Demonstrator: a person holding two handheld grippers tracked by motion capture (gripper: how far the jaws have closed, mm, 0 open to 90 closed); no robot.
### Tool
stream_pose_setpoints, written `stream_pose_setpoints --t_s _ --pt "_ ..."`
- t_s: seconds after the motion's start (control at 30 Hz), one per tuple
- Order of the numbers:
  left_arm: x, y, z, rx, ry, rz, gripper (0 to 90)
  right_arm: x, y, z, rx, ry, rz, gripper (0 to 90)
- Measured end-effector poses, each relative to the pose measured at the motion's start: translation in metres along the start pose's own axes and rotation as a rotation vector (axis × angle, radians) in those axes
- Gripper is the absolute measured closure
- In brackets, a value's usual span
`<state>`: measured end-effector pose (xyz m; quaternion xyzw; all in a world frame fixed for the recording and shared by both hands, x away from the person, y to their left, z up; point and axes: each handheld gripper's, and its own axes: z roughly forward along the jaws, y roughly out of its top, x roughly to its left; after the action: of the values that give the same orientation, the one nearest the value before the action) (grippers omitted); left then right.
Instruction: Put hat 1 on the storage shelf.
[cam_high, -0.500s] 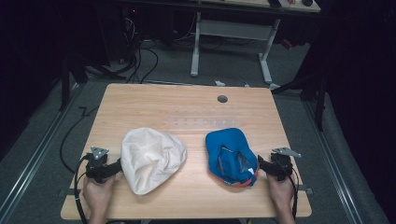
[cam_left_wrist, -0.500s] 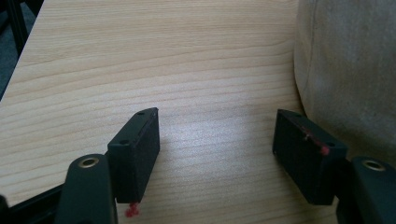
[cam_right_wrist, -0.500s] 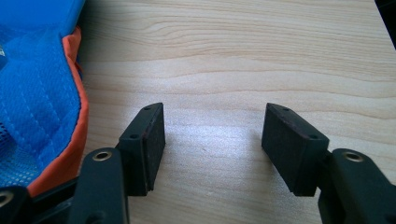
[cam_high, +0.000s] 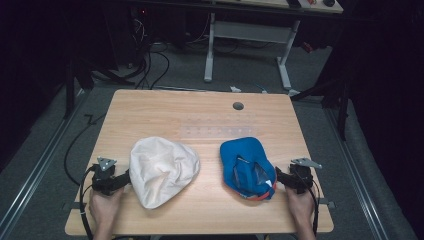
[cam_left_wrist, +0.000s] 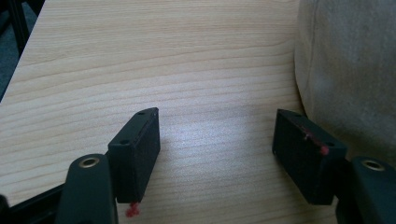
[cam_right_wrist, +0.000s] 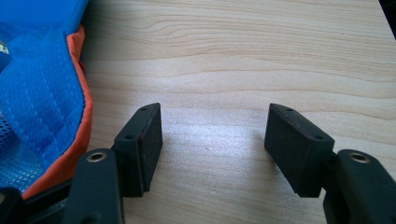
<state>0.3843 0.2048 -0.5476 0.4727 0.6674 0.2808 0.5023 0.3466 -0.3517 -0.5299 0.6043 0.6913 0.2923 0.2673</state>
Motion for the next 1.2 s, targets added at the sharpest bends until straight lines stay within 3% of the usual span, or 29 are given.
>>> stream_pose_setpoints --t_s 0.53,0.77,1.2 --pt "0.000 0.001 -0.002 0.005 0.010 -0.010 32.0 0.000 0.000 0.000 -0.001 0.002 -0.008 36.2" --pt "0.002 0.003 -0.007 0.007 0.006 -0.006 37.4 0.000 0.000 0.000 -0.001 0.002 -0.008 36.2" --pt "-0.006 0.019 -0.024 -0.025 -0.033 -0.048 31.7 -0.001 0.000 0.000 -0.001 0.003 -0.010 36.0"
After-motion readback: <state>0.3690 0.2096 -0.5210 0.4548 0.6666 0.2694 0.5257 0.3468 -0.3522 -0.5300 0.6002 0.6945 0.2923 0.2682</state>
